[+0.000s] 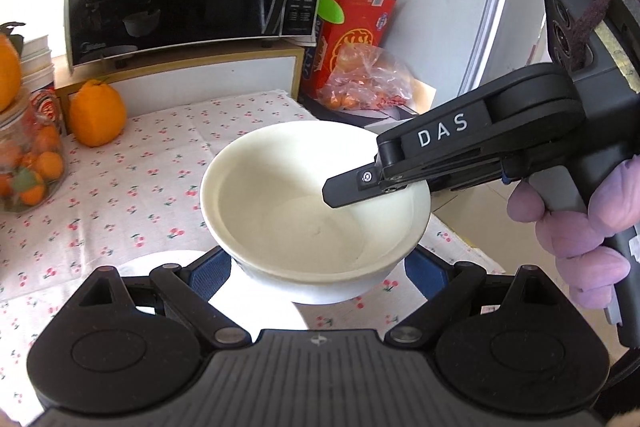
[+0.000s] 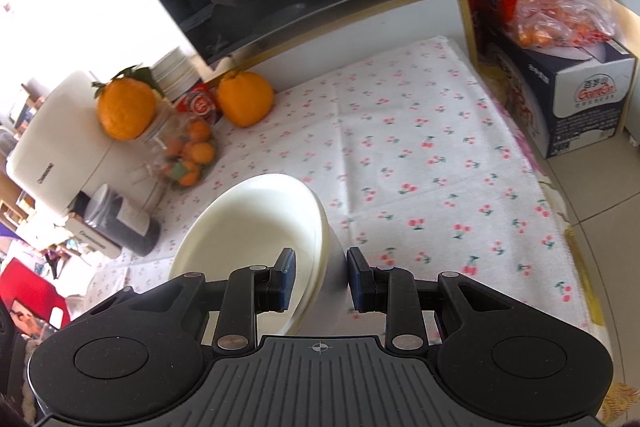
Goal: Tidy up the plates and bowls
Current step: 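Lift the nested bowls with both tools and carry them over the plate stack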
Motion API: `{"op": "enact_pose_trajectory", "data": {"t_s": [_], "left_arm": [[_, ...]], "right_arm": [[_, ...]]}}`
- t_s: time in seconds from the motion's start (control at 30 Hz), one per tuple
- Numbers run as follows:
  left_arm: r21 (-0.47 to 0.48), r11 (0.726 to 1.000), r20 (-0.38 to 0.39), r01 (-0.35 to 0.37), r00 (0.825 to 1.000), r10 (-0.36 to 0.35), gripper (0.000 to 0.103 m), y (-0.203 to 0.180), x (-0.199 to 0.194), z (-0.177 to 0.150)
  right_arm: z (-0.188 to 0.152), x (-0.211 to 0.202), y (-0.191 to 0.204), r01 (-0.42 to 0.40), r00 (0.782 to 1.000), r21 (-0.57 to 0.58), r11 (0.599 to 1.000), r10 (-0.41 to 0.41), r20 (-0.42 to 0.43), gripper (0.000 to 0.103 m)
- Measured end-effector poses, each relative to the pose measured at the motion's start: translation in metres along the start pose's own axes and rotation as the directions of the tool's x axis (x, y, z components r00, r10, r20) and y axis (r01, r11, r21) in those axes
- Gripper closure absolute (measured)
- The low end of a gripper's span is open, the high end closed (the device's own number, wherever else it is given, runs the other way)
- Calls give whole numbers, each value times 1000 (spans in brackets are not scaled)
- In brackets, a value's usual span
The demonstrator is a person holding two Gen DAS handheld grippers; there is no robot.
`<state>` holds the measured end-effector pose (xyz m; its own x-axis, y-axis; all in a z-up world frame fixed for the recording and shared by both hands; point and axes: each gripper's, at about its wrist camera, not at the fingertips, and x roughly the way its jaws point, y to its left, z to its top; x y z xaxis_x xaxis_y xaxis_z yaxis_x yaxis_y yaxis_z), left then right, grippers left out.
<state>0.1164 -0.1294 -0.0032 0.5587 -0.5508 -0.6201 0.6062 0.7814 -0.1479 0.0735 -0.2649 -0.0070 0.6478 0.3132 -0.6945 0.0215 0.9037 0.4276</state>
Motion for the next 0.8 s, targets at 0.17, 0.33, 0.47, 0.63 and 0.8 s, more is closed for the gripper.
{"op": "enact_pose_trajectory", "data": {"t_s": [0.17, 0.33, 0.47, 0.63, 0.8], "left_arm": [[-14, 1000, -3, -14, 1000, 14, 10, 15, -9, -4], [-26, 999, -4, -26, 1000, 26, 10, 28, -19, -8], [-41, 998, -10, -37, 999, 36, 10, 40, -26, -14], [-67, 997, -23, -32, 999, 31, 10, 54, -34, -22], [-79, 996, -41, -28, 999, 24, 10, 63, -38, -31]], "right_arm": [[-3, 6, 23, -24, 1000, -39, 999, 23, -12, 76], [-7, 15, 43, -38, 999, -66, 997, 36, -33, 76], [-12, 24, 58, -43, 998, -81, 996, 39, -50, 76], [-19, 35, 74, -52, 996, -107, 993, 44, -78, 76], [-27, 46, 83, -55, 993, -113, 992, 43, -109, 76]]}}
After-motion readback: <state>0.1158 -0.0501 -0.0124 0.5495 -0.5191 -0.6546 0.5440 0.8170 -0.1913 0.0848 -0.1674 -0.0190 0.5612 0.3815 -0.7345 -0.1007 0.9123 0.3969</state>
